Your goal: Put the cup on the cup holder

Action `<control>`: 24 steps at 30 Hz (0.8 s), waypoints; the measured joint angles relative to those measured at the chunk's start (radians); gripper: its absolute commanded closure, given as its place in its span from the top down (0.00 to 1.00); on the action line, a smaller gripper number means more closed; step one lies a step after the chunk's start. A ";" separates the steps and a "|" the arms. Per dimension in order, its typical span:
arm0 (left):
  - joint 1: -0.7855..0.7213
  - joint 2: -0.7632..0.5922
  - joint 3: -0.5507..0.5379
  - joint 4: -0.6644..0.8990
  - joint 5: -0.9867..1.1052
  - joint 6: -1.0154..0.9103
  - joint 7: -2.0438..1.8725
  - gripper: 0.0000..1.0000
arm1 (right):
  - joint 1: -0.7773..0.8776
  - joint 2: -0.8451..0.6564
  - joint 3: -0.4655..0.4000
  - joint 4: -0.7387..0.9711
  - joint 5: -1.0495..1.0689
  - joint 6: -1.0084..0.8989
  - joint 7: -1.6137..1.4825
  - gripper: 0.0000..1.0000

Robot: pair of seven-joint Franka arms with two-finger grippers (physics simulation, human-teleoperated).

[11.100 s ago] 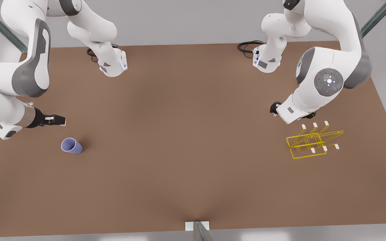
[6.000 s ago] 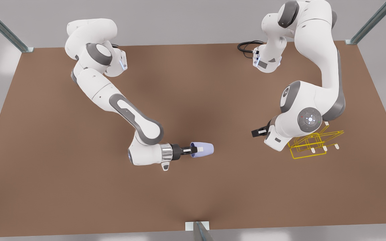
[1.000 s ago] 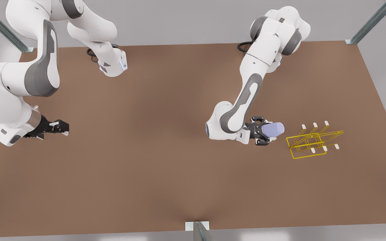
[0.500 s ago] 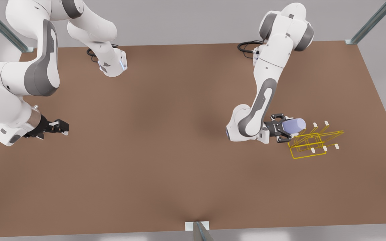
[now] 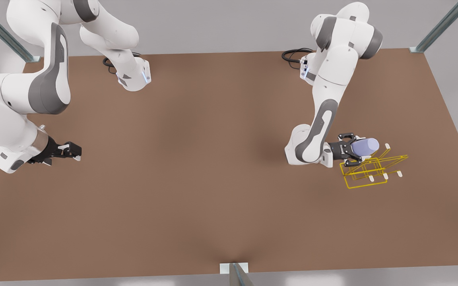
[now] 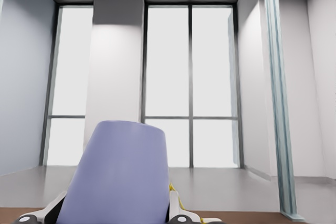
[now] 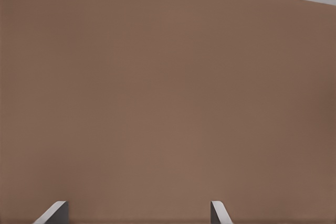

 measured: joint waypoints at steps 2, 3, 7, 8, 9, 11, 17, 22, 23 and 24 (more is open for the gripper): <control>0.002 0.000 -0.001 -0.003 0.009 0.004 -0.013 0.77 | 0.000 0.000 0.000 0.000 -0.001 0.000 0.000 1.00; 0.004 -0.001 0.000 -0.004 0.013 0.005 -0.020 0.77 | 0.000 0.000 0.000 0.000 -0.001 0.000 0.000 1.00; 0.023 -0.002 0.001 -0.010 0.038 0.015 -0.041 0.77 | 0.000 -0.003 0.000 0.000 -0.001 -0.001 0.000 1.00; 0.025 -0.002 0.001 -0.012 0.042 0.016 -0.046 0.77 | 0.000 -0.003 -0.001 0.000 -0.001 -0.001 0.000 1.00; 0.028 -0.002 0.001 -0.014 0.046 0.018 -0.050 0.77 | -0.001 -0.003 -0.001 0.001 -0.001 -0.001 0.000 1.00; 0.033 -0.002 0.001 -0.016 0.054 0.021 -0.058 0.77 | -0.001 -0.002 -0.001 0.014 -0.001 -0.002 0.000 1.00; 0.042 -0.008 0.000 -0.044 0.080 0.033 -0.082 0.77 | -0.002 0.001 -0.002 0.021 -0.002 -0.006 0.000 1.00; 0.040 -0.017 -0.001 -0.090 0.089 0.037 -0.113 0.77 | -0.002 0.000 -0.002 0.023 -0.001 -0.007 0.000 1.00; 0.040 -0.017 -0.001 -0.094 0.090 0.037 -0.120 0.77 | -0.001 0.000 -0.002 0.023 -0.001 -0.007 0.000 1.00; 0.040 -0.017 -0.001 -0.096 0.092 0.037 -0.127 0.77 | -0.002 0.000 -0.002 0.023 -0.001 -0.007 0.000 1.00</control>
